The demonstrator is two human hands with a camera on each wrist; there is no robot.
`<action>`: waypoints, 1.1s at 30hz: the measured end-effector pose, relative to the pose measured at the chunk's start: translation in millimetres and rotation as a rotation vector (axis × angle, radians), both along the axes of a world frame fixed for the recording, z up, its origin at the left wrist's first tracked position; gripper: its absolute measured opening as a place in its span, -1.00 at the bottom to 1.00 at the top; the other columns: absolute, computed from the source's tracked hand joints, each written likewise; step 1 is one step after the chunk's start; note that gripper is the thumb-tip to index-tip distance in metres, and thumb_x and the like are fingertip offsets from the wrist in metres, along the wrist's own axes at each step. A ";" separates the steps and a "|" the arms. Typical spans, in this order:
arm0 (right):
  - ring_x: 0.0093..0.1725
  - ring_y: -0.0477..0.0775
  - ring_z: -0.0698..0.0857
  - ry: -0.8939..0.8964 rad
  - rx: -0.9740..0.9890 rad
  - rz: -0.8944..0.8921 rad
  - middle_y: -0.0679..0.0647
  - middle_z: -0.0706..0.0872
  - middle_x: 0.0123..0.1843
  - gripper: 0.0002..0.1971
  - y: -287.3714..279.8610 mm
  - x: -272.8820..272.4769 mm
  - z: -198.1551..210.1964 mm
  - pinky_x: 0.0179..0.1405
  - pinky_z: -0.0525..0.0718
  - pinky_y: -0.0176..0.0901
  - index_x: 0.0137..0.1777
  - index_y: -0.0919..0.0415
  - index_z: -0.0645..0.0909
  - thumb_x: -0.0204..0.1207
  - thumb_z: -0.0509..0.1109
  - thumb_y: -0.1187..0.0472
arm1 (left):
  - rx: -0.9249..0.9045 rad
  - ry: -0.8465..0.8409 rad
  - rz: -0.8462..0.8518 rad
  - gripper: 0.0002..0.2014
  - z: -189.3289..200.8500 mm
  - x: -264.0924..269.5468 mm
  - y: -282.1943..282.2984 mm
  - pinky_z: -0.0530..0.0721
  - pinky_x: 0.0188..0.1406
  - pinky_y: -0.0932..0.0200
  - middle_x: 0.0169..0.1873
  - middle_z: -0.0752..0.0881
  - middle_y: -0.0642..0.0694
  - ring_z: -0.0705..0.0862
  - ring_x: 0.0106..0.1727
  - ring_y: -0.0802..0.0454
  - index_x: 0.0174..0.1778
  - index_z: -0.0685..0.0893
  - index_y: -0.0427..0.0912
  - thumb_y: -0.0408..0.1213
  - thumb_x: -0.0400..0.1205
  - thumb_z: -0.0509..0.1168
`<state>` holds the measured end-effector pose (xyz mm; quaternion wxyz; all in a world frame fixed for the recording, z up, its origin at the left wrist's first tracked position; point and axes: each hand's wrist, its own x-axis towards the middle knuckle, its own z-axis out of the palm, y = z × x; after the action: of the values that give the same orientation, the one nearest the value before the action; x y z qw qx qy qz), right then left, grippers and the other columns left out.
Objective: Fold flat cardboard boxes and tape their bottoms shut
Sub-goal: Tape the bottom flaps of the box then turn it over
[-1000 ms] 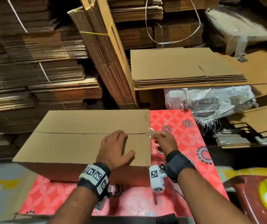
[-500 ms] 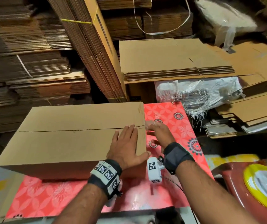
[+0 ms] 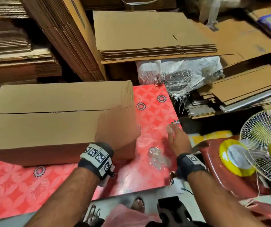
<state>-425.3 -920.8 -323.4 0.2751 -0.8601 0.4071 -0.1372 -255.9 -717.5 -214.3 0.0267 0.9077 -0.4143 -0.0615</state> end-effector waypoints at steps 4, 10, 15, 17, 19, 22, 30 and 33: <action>0.19 0.24 0.76 0.240 -0.329 0.329 0.11 0.76 0.26 -0.56 19.9 -10.8 -23.6 -0.12 0.69 0.13 0.32 0.07 0.69 0.43 0.64 0.18 | -0.001 0.003 0.008 0.12 2.0 -2.6 -1.5 0.10 0.69 -0.27 0.78 0.12 -0.08 0.10 0.76 -0.08 0.76 0.16 -0.13 0.58 0.39 -0.24; 0.68 0.17 0.31 0.526 -0.149 0.407 0.06 -0.02 0.86 -0.29 64.2 -35.0 -70.8 0.22 0.63 0.27 0.79 0.16 0.16 0.61 0.20 0.22 | 0.010 -0.006 0.006 0.09 2.8 -2.0 -0.8 0.11 0.68 -0.28 0.77 0.12 -0.10 0.11 0.76 -0.10 0.76 0.15 -0.13 0.56 0.41 -0.22; 0.80 0.21 0.04 0.665 -0.068 0.477 0.12 -0.18 0.85 0.01 70.3 -39.5 -80.6 0.59 0.12 0.49 0.83 0.19 -0.19 0.52 0.02 -0.38 | 0.011 -0.010 0.006 0.10 3.0 -3.4 -0.4 0.12 0.68 -0.28 0.76 0.16 -0.11 0.15 0.75 -0.11 0.75 0.19 -0.14 0.55 0.39 -0.19; 0.82 0.20 -0.09 0.704 -0.041 0.486 0.09 -0.27 0.84 0.13 68.3 -43.2 -86.4 0.57 -0.08 0.58 0.80 0.17 -0.36 0.45 -0.02 -0.52 | 0.009 -0.010 0.009 0.09 4.1 -3.4 -1.2 0.11 0.68 -0.29 0.76 0.16 -0.11 0.15 0.75 -0.12 0.75 0.19 -0.14 0.53 0.39 -0.18; 0.83 0.15 -0.13 0.700 -0.004 0.475 0.04 -0.30 0.84 0.12 64.6 -45.1 -90.6 0.56 -0.14 0.64 0.79 0.13 -0.40 0.46 -0.05 -0.56 | 0.018 -0.014 0.008 0.09 4.8 -4.2 -1.9 0.11 0.68 -0.29 0.76 0.16 -0.11 0.14 0.75 -0.12 0.75 0.18 -0.14 0.53 0.39 -0.19; 0.82 0.01 -0.11 0.623 0.127 0.410 -0.07 -0.21 0.85 0.00 61.8 -40.9 -84.4 0.58 -0.19 0.66 0.80 0.04 -0.33 0.56 -0.02 -0.50 | 0.017 -0.016 0.013 0.10 5.2 -5.5 -2.1 0.12 0.67 -0.28 0.76 0.16 -0.10 0.15 0.75 -0.11 0.75 0.18 -0.13 0.53 0.38 -0.20; 0.77 0.12 -0.40 0.675 0.083 0.391 -0.02 -0.24 0.84 -0.21 57.5 -22.7 -59.7 0.60 -0.31 0.68 0.82 -0.02 -0.29 0.73 -0.06 -0.30 | 0.021 -0.024 0.020 0.10 4.5 -7.6 -4.4 0.12 0.67 -0.28 0.76 0.16 -0.11 0.15 0.74 -0.12 0.75 0.17 -0.13 0.53 0.38 -0.23; 0.78 0.15 -0.38 0.685 0.018 0.383 0.02 -0.26 0.85 -0.27 63.4 -17.9 -52.1 0.63 -0.14 0.66 0.82 0.03 -0.04 0.73 -0.02 -0.25 | 0.019 -0.025 0.023 0.10 4.7 -8.0 -4.5 0.11 0.68 -0.28 0.76 0.15 -0.11 0.13 0.75 -0.11 0.76 0.16 -0.13 0.53 0.38 -0.26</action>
<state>-443.1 -857.5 -375.5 0.1516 -0.9140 0.3087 0.2150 -263.8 -722.0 -209.6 0.0136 0.9133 -0.4035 -0.0539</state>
